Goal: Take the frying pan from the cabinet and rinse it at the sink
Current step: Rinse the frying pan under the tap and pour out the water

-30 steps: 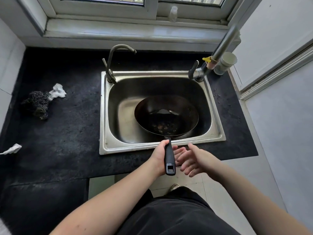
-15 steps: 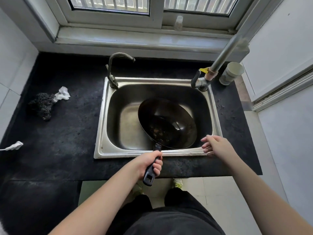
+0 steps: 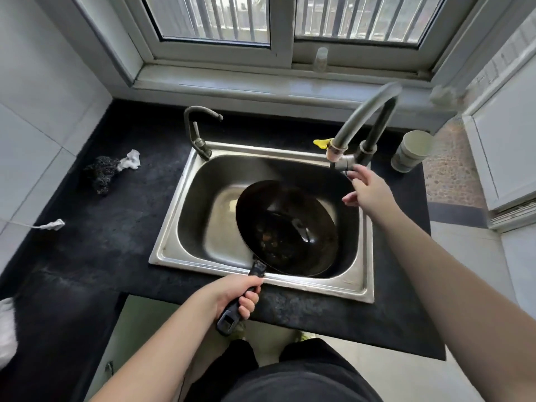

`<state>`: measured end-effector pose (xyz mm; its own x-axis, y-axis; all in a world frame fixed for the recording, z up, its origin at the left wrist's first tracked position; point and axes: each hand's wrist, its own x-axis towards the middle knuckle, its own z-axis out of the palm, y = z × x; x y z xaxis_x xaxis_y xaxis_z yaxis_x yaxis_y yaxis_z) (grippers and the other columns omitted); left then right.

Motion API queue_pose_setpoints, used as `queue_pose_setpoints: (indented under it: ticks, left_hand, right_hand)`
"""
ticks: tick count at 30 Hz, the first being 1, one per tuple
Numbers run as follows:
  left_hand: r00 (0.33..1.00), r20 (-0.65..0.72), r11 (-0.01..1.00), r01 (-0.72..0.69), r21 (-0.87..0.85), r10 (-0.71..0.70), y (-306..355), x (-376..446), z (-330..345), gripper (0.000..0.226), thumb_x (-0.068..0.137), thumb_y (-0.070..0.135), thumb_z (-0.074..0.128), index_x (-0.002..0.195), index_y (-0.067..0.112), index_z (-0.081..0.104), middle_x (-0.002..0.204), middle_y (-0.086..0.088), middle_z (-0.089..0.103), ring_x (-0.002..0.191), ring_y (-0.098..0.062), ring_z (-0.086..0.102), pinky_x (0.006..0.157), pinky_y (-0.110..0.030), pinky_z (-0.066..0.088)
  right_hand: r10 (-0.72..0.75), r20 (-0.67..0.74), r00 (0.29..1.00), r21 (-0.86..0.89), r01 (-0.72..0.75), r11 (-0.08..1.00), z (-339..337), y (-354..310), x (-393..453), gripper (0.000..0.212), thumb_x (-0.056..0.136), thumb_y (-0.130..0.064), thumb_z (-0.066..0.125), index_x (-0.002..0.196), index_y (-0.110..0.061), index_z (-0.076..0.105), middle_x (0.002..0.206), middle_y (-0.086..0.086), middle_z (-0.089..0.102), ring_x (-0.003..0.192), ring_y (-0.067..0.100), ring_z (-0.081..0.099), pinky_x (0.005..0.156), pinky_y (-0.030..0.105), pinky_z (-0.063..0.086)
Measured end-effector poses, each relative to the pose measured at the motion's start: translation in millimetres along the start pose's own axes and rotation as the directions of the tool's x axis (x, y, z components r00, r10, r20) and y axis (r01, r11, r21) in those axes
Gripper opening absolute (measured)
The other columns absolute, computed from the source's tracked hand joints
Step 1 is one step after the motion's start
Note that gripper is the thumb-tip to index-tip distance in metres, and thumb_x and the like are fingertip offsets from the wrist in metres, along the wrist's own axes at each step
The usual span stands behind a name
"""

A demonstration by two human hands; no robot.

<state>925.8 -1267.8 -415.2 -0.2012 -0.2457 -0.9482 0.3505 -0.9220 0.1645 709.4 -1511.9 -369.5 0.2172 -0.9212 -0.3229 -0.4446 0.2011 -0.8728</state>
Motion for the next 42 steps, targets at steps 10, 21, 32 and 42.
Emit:
queue_pose_setpoints:
  ticks: [10,21,32,42]
  left_hand:
    - [1.000,-0.006,0.999,-0.006,-0.041,0.006,-7,2,21,0.029,0.100,0.029,0.045,0.074,0.017,0.041,0.049,0.007,0.030,0.032,-0.003,0.026,0.030,-0.014,0.022]
    - [1.000,-0.001,0.999,0.006,-0.048,-0.006,-5,2,23,0.030,0.100,0.029,0.043,0.073,0.017,0.041,0.047,0.008,0.030,0.030,-0.004,0.026,0.031,-0.013,0.021]
    - [1.000,0.000,0.999,0.013,-0.045,-0.013,-5,5,22,0.031,0.101,0.030,0.043,0.072,0.018,0.041,0.047,0.008,0.030,0.031,-0.004,0.025,0.030,-0.014,0.021]
    - [1.000,0.023,0.998,0.023,-0.063,-0.021,-5,3,19,0.031,0.100,0.031,0.046,0.072,0.017,0.043,0.047,0.008,0.030,0.031,-0.004,0.026,0.030,-0.015,0.022]
  right_hand:
    - [-0.056,0.142,0.988,-0.119,0.073,0.990,4,-30,59,0.054,0.098,-0.005,0.029,0.149,-0.019,0.034,0.151,0.002,0.041,0.065,0.019,0.068,0.079,0.036,0.060]
    - [-0.070,0.187,0.980,-0.251,0.116,0.961,6,-22,76,0.055,0.095,-0.005,0.029,0.145,-0.025,0.044,0.136,0.000,0.055,0.066,0.019,0.072,0.075,0.036,0.061]
    - [-0.080,0.213,0.974,-0.477,0.175,0.861,18,-22,69,0.060,0.093,-0.004,0.028,0.142,-0.035,0.043,0.114,0.017,0.069,0.062,0.011,0.069,0.070,0.028,0.056]
    - [-0.093,0.096,0.991,-0.056,0.099,0.994,17,11,39,0.052,0.096,-0.004,0.037,0.145,-0.021,0.037,0.134,0.002,0.050,0.051,0.013,0.065,0.062,0.029,0.058]
